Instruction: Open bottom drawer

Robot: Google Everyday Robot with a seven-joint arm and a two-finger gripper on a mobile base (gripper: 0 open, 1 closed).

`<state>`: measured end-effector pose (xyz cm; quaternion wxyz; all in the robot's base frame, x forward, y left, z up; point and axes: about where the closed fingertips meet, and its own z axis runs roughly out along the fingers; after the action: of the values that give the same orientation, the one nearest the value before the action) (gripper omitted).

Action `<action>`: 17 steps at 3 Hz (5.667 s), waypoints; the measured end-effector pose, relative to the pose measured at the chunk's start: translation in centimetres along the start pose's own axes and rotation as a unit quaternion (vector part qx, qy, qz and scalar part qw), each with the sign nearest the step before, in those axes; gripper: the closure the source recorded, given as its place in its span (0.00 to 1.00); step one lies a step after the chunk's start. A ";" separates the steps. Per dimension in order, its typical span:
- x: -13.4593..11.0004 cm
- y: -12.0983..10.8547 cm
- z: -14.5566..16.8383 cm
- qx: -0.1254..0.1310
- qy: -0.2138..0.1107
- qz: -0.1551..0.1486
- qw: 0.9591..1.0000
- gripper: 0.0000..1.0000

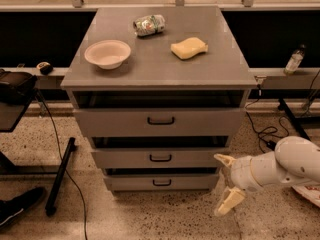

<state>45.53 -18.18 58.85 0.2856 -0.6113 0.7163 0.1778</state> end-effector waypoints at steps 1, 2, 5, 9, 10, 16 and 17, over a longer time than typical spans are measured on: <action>0.8 0.0 1.2 -0.006 -0.011 -0.013 1.000 0.00; 1.7 -1.9 3.5 0.015 -0.026 -0.037 0.999 0.00; 5.4 -3.7 14.8 0.000 -0.023 -0.142 0.990 0.00; 11.6 -3.8 26.3 -0.078 0.013 -0.170 0.982 0.00; 14.9 -7.5 27.0 -0.059 0.031 -0.154 0.986 0.00; 23.2 -13.2 33.5 0.018 0.129 -0.131 0.983 0.38; 23.0 -12.3 34.3 -0.002 0.125 -0.123 0.985 0.48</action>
Offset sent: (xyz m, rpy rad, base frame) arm 0.0651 0.0069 -0.0699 0.0578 -0.2012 0.0634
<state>62.12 -17.61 19.01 0.2124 -0.7128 0.6652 0.0653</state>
